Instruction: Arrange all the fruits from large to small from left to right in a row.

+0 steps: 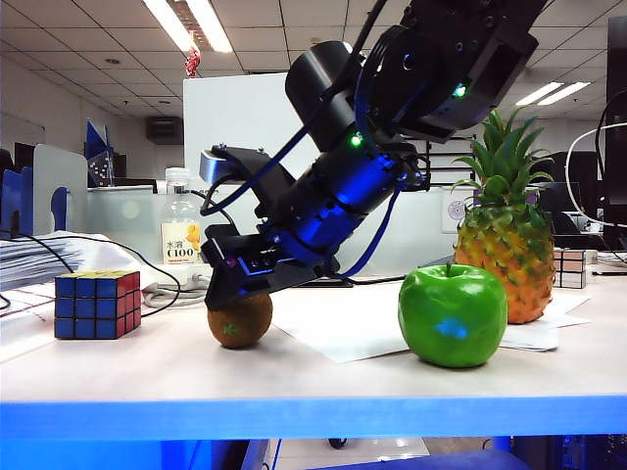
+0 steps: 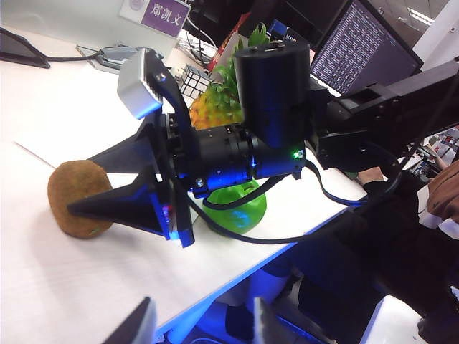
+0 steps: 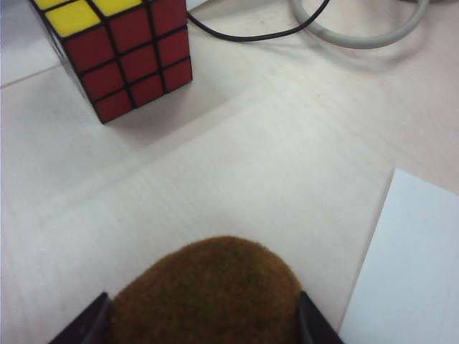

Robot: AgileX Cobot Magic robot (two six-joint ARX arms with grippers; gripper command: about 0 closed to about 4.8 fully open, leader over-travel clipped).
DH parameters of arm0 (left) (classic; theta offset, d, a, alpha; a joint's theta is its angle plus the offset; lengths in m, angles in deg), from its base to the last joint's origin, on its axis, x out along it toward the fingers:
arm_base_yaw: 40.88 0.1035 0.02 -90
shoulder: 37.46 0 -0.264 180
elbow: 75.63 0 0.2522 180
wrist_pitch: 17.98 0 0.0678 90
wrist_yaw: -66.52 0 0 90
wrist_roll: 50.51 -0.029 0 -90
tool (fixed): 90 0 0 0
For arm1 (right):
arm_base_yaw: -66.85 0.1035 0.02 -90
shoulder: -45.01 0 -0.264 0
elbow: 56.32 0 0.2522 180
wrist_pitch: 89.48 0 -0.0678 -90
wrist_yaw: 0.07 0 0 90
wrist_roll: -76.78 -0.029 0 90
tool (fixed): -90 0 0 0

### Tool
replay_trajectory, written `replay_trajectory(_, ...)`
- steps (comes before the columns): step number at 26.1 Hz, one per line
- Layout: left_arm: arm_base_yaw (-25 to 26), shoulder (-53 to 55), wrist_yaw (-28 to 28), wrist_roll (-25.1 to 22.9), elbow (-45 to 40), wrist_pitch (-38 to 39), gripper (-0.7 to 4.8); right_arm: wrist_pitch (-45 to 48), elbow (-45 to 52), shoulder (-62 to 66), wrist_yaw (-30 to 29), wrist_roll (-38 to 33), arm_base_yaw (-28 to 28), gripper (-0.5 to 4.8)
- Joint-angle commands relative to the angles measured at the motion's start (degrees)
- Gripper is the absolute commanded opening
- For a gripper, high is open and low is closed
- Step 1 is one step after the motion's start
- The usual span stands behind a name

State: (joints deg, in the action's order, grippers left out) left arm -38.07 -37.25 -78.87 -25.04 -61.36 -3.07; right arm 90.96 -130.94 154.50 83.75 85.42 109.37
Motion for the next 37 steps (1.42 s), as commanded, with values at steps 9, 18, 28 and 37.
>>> replay_trajectory(9, 0.04, -0.09, -0.33, 0.07, 0.13, -0.44, 1.84, -1.01, -3.13, -0.46, -0.55, -5.55, 0.02, -0.05)
replay_trajectory(18, 0.04, -0.09, -0.13, 0.04, 0.13, -0.44, 1.84, -11.32, -6.58, -14.53, 5.38, -5.16, -1.01, -0.06)
replay_trajectory(28, 0.04, -0.09, 0.26, 0.07, 0.13, -2.78, 1.84, -32.81, 3.39, -44.87, 24.96, -1.33, -5.53, -0.06)
replay_trajectory(37, 0.04, -0.09, -0.24, 1.51, 0.15, -3.48, 1.84, -31.54, 25.07, -62.66, 36.04, -10.86, -5.9, -0.06)
